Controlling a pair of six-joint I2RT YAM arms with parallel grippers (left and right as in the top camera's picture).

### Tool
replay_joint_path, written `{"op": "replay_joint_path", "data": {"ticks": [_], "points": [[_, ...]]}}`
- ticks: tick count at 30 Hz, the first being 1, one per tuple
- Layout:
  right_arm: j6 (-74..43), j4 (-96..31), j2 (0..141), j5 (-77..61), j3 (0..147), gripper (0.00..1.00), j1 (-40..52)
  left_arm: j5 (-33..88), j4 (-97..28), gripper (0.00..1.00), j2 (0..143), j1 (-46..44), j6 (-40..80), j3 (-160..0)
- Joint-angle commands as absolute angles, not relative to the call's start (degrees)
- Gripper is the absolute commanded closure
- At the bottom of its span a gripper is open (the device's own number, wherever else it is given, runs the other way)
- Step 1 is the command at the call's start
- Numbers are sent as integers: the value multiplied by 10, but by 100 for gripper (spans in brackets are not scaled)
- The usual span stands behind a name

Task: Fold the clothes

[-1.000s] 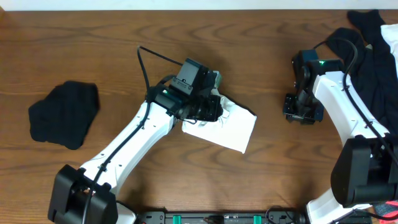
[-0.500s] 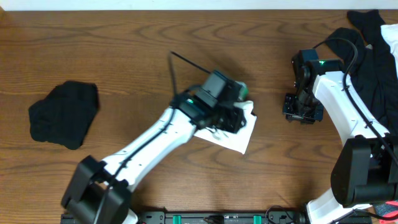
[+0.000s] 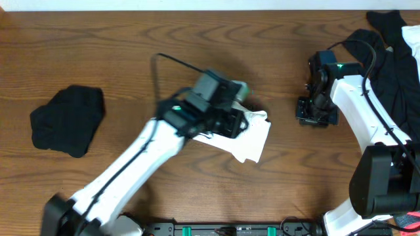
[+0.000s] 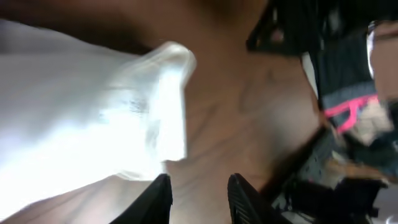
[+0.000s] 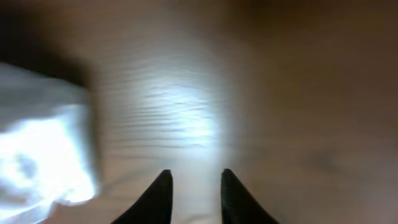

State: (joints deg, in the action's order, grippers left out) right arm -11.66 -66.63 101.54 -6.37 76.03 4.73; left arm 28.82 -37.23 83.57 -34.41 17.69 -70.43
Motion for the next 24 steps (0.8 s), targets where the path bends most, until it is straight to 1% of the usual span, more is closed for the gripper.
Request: {"op": "replay_joint_path", "data": {"ticks": [1, 3, 4, 7, 10, 14, 16, 21, 24], "points": [[78, -657, 1015, -322, 767, 76, 50, 195, -400, 68, 785, -289, 161, -710], [147, -657, 1015, -437, 767, 75, 53, 174, -411, 67, 776, -256, 161, -710], [157, -650, 1015, -478, 767, 71, 56, 175, -415, 65, 778, -238, 161, -710], [139, -623, 1015, -515, 767, 64, 66, 175, -420, 63, 799, -203, 142, -707], [82, -601, 1015, -471, 767, 63, 80, 192, -416, 62, 837, -184, 118, -707], [15, -578, 1015, -391, 767, 63, 105, 221, -400, 62, 888, -181, 87, -707], [-3, -569, 1015, -366, 767, 63, 121, 227, -387, 61, 914, -181, 81, -707], [-56, -556, 1017, -285, 766, 64, 149, 293, -352, 61, 961, -182, 75, -707], [-61, -547, 1021, -285, 766, 63, 160, 294, -345, 61, 975, -182, 75, -707]]}}
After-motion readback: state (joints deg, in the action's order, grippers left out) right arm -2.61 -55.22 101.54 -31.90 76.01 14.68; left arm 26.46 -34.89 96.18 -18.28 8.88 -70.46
